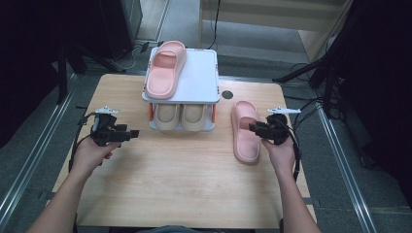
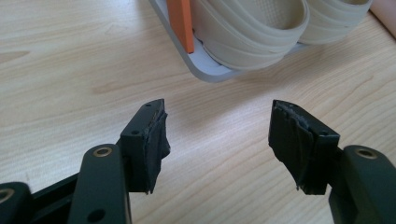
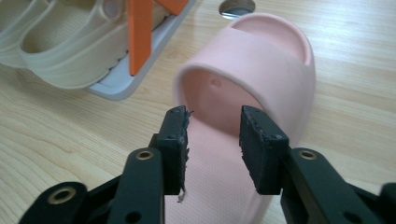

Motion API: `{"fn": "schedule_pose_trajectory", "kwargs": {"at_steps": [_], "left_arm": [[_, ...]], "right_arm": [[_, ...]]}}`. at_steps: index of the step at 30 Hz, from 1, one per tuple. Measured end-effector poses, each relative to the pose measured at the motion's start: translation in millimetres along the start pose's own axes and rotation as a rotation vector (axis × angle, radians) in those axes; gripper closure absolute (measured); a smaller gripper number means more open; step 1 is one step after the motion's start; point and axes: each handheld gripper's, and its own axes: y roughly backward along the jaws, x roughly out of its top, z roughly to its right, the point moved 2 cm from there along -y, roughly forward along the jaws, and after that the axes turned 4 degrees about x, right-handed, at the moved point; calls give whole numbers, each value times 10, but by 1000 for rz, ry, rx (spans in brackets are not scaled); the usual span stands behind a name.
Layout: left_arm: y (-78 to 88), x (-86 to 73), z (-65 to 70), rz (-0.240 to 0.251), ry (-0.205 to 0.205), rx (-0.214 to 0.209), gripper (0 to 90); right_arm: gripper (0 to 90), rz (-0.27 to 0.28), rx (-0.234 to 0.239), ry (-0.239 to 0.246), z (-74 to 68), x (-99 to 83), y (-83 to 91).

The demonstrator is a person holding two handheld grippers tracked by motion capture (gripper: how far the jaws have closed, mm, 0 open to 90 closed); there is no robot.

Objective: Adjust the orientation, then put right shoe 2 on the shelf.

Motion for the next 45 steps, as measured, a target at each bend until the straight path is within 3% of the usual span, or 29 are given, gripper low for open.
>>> {"fn": "schedule_pose_trajectory", "kwargs": {"at_steps": [5,10,15,27,38,45], "left_arm": [[-60,54,30,-11,-8,6,382],[-98,90,39,17,19,-21,371],[-144,110,62,-10,-6,-17,365],[-72,13,64,-35,-20,-7,370],[43,-105,-19,-25,15,16,369],[57,-147,-17,-29,10,27,368]], "right_arm": [[590,-15,-25,-16,91,-95,35],[539,-33,-44,-35,187,-205,2],[521,-46,-41,-56,239,-247,-50],[520,-42,-52,-77,315,-194,-179],[521,-65,-76,-69,351,-115,-356],[528,-56,-94,-79,397,-87,-436]]}}
